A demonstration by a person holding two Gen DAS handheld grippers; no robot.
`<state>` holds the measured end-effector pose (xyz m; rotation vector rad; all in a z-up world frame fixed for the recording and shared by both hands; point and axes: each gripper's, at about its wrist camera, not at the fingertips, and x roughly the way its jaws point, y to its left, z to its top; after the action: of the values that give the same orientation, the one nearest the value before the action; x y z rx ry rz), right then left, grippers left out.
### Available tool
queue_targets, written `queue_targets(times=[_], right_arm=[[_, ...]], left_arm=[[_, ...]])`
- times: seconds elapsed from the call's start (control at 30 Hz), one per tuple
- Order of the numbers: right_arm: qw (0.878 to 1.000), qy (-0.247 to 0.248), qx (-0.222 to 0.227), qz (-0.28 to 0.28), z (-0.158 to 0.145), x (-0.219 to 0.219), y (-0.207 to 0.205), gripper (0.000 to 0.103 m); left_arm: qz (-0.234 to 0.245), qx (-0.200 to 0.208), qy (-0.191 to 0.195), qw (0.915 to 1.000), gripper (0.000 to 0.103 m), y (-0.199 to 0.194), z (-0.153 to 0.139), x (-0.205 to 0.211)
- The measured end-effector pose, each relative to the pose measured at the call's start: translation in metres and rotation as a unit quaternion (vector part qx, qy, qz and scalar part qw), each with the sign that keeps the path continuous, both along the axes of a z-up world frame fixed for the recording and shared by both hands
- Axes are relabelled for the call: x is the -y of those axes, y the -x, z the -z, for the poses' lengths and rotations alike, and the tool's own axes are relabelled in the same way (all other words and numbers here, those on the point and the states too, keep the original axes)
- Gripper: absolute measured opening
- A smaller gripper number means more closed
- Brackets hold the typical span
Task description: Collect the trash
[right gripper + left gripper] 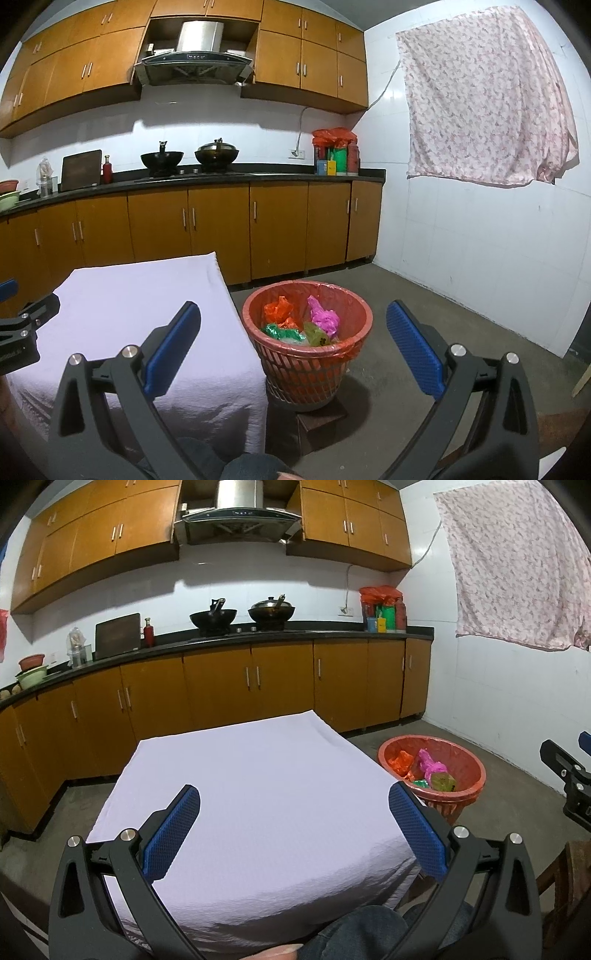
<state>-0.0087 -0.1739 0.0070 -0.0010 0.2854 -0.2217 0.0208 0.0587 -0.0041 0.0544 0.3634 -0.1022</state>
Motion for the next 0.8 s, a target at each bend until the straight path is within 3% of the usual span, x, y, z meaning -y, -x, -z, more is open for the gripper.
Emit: queue_targets(times=[0.8], right_arm=[[1.000,0.000,-0.002,0.000,0.0009,0.0014,-0.0008,0.099]], left_arm=[[0.001,-0.002,0.000,1.0000,0.101,-0.0004,0.0008,-0.0009]])
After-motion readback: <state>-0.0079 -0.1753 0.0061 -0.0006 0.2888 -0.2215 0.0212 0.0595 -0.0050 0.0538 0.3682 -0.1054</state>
